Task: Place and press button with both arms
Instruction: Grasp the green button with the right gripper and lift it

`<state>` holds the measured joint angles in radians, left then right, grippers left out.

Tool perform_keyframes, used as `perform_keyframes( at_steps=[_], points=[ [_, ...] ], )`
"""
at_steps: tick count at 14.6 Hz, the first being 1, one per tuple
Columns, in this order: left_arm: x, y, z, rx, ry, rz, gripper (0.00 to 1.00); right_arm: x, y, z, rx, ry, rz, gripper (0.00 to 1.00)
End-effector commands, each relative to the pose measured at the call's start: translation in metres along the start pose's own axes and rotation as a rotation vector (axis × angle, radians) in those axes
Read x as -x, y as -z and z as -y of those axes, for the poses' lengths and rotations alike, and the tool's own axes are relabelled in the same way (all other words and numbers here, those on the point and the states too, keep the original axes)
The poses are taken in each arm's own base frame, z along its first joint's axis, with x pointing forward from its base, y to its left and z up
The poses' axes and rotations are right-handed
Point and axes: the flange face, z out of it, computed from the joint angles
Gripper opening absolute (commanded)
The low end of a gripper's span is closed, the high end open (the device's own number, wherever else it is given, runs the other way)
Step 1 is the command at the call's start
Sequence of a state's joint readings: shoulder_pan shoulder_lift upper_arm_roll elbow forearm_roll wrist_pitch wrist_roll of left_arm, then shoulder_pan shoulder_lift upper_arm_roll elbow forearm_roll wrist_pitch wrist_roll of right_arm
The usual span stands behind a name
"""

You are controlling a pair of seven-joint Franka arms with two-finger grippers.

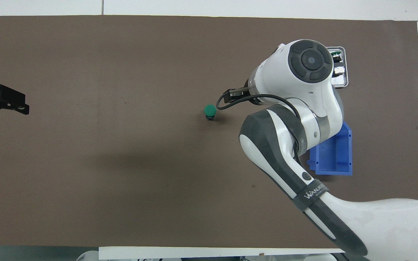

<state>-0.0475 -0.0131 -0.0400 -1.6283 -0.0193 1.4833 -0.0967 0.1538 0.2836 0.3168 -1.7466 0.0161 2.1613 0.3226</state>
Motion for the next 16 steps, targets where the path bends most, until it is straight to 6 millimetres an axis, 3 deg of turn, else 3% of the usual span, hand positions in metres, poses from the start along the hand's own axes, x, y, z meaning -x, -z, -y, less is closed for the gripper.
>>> perform_keyframes(
  at_steps=[1, 3, 5, 8, 10, 14, 16],
  points=[
    [0.006, -0.002, 0.002, -0.014, -0.003, -0.007, 1.00, -0.015, -0.031, 0.014, -0.050, -0.042, -0.029, 0.88],
    [0.006, -0.002, 0.003, -0.014, 0.000, -0.006, 1.00, -0.015, -0.053, 0.029, -0.077, -0.045, -0.044, 0.88],
    [0.006, -0.002, 0.003, -0.014, 0.000, -0.006, 1.00, -0.010, -0.061, 0.042, -0.085, -0.111, -0.031, 0.85],
    [0.006, -0.002, 0.003, -0.014, 0.000, -0.006, 1.00, -0.002, -0.066, 0.034, -0.023, -0.194, 0.059, 0.85],
    [0.006, -0.002, 0.002, -0.014, -0.002, -0.007, 1.00, -0.004, -0.057, 0.028, 0.033, -0.186, 0.110, 0.84],
    [0.005, -0.002, 0.003, -0.014, 0.000, -0.007, 1.00, 0.001, -0.058, 0.039, 0.087, -0.147, 0.105, 0.84],
    [0.005, -0.002, 0.003, -0.014, 0.000, -0.008, 1.00, 0.000, -0.077, 0.056, 0.088, -0.126, 0.103, 0.84]
  ],
)
